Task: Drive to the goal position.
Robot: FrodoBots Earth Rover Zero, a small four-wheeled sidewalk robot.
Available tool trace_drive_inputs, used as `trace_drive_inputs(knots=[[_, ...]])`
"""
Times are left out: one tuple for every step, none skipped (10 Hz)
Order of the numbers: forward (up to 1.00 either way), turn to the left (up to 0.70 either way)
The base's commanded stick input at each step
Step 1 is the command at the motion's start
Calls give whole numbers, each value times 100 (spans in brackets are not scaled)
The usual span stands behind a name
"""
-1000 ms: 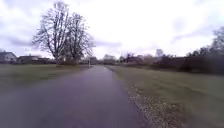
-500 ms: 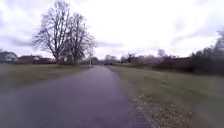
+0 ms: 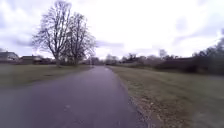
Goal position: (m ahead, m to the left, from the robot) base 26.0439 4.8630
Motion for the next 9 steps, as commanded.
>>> trace_drive_inputs(knots=[[100,0],[100,0],[100,0],[100,0],[100,0],[100,0],[100,0],[100,0],[100,0]])
